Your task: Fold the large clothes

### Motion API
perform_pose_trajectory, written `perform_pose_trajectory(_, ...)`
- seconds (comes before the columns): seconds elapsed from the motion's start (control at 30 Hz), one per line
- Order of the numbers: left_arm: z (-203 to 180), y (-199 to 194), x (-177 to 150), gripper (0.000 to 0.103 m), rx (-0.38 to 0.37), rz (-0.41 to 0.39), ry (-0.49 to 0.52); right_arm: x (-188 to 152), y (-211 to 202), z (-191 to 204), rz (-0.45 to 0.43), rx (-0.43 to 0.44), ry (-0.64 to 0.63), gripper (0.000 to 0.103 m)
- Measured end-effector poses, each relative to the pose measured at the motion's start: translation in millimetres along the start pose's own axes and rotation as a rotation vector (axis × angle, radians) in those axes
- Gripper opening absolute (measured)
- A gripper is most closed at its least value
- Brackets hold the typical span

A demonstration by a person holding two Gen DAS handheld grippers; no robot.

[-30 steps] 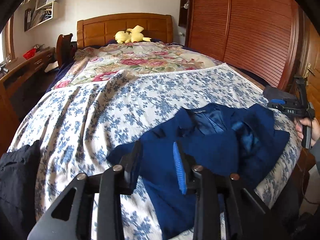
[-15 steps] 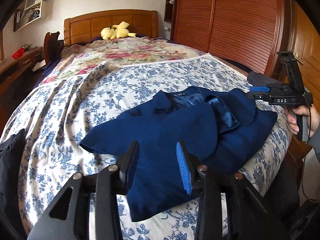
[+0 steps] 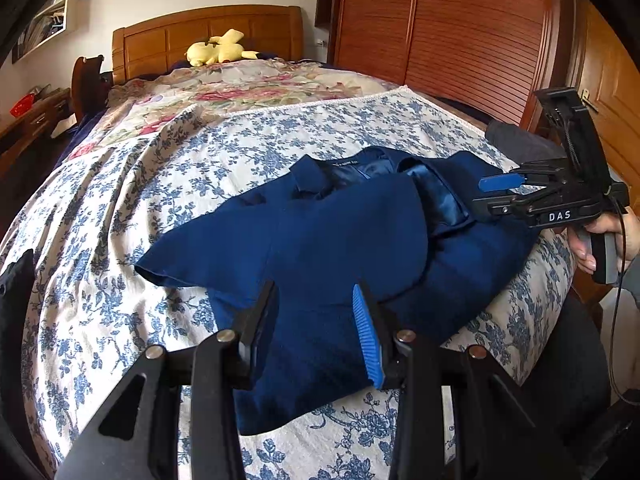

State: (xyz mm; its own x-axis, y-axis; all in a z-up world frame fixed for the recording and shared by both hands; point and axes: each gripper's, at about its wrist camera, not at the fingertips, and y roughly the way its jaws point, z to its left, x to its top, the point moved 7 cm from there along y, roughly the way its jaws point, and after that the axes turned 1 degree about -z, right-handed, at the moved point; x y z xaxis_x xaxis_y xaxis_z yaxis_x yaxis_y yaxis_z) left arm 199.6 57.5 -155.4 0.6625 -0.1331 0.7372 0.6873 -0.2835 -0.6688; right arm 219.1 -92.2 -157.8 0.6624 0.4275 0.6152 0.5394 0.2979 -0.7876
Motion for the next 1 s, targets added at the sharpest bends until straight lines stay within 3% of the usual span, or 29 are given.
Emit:
perform_pose_trajectory(0.4, -27, 4, -9, 0.037, 0.045, 0.022, -0.016, -36, 14, 6, 0.074, -0.022, -0.067, 0.065)
perform_pose_trajectory(0.83, -29, -7, -18, 0.036, 0.166, 0.034, -0.117, -33, 36, -3, 0.064, 0.053, -0.115, 0.064)
perform_pose_trajectory(0.87, -29, -8, -18, 0.037, 0.171, 0.032, -0.127, -33, 37, -3, 0.066, 0.052, -0.134, 0.061)
perform_pose_trajectory(0.97, -28, -11, -18, 0.036, 0.185, 0.027, -0.135, -28, 40, -1, 0.066, 0.058, -0.198, 0.011)
perform_pose_trajectory(1.0, -27, -11, -17, 0.037, 0.188, 0.025, -0.135, -25, 40, 0, 0.067, 0.071, -0.218, 0.007)
